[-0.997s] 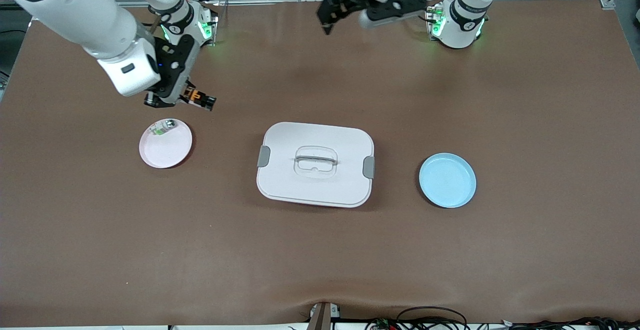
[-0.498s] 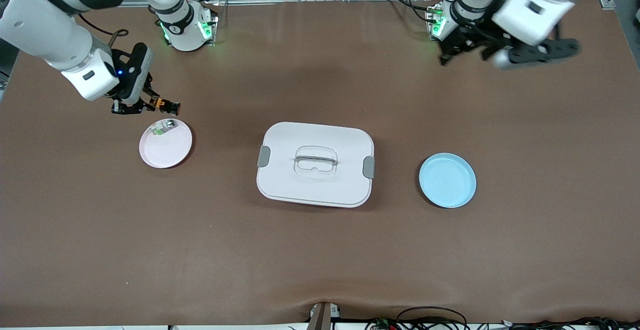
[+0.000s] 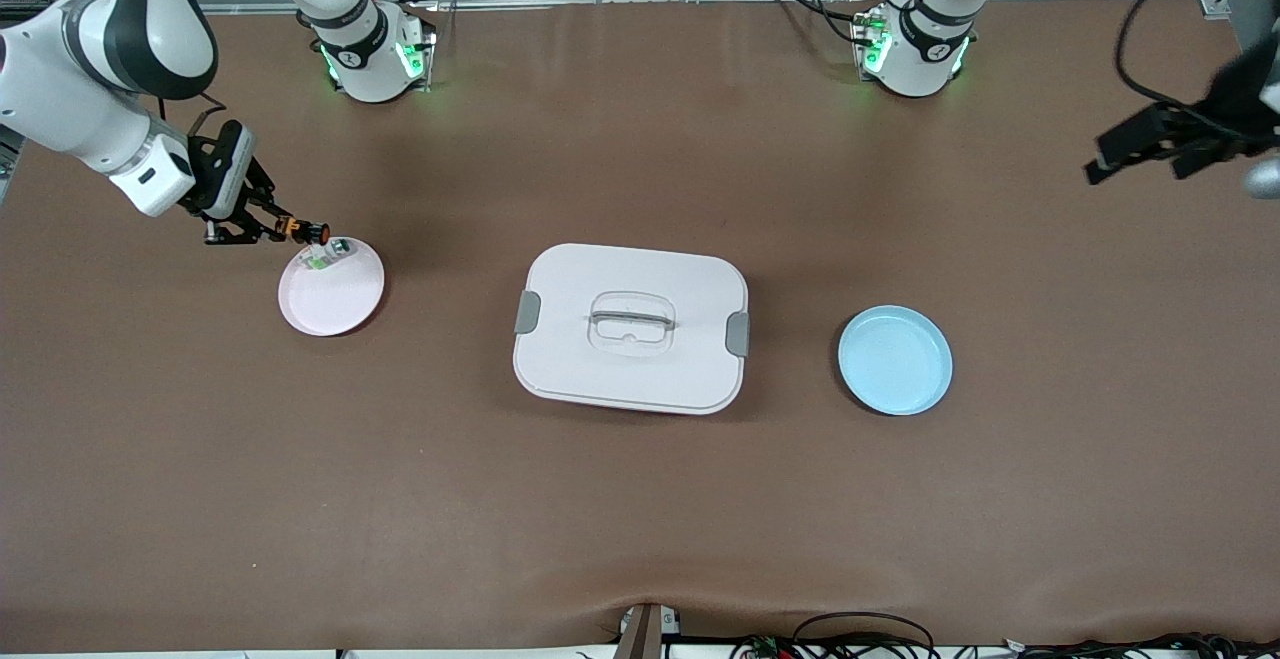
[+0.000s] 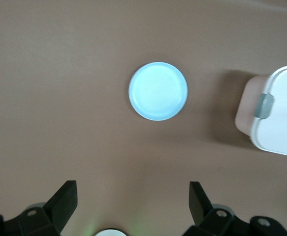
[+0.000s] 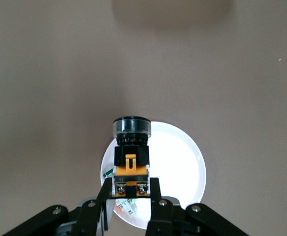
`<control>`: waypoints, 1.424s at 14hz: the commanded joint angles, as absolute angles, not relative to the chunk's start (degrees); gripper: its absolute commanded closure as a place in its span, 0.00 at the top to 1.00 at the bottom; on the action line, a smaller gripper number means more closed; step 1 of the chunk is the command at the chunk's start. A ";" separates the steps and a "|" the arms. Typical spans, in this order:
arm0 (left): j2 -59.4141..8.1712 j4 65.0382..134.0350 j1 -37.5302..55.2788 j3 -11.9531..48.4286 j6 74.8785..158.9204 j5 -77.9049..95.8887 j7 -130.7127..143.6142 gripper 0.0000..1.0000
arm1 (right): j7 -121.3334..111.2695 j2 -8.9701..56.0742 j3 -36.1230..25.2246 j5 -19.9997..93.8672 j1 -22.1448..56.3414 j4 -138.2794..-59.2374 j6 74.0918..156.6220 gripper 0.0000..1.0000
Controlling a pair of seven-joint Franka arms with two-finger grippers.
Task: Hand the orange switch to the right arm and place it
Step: 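Lower the switch with the right gripper onto the pink plate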
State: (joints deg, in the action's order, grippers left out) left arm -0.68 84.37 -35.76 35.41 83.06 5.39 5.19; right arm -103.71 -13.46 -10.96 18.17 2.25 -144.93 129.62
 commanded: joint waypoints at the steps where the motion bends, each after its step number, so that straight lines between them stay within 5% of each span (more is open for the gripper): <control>1: 0.44 88.84 -37.35 36.21 87.61 5.10 3.16 1.00 | -115.34 -8.64 -10.28 26.50 -0.78 -146.34 133.41 0.00; 7: 0.09 91.67 -35.36 32.89 92.98 5.45 0.09 1.00 | -130.25 1.49 -10.28 37.27 -2.11 -146.16 139.83 0.00; 10: -0.44 91.58 -16.76 14.12 93.60 5.54 0.09 1.00 | -131.65 4.39 -10.20 40.15 -1.94 -145.11 140.45 0.00; 15: -0.44 91.50 4.89 -7.27 93.96 5.54 0.17 1.00 | -134.03 10.27 -10.28 43.51 -2.20 -141.60 140.36 0.00; 20: -0.18 91.14 5.63 -7.30 95.18 5.71 0.53 1.00 | -133.51 14.32 -10.28 43.95 -2.55 -139.13 140.01 0.00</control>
State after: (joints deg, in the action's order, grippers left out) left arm -0.91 91.11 5.42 -7.29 94.62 5.47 1.10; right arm -131.03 12.18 -10.77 41.85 -1.53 -140.83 139.93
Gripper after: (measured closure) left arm 0.000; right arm 0.670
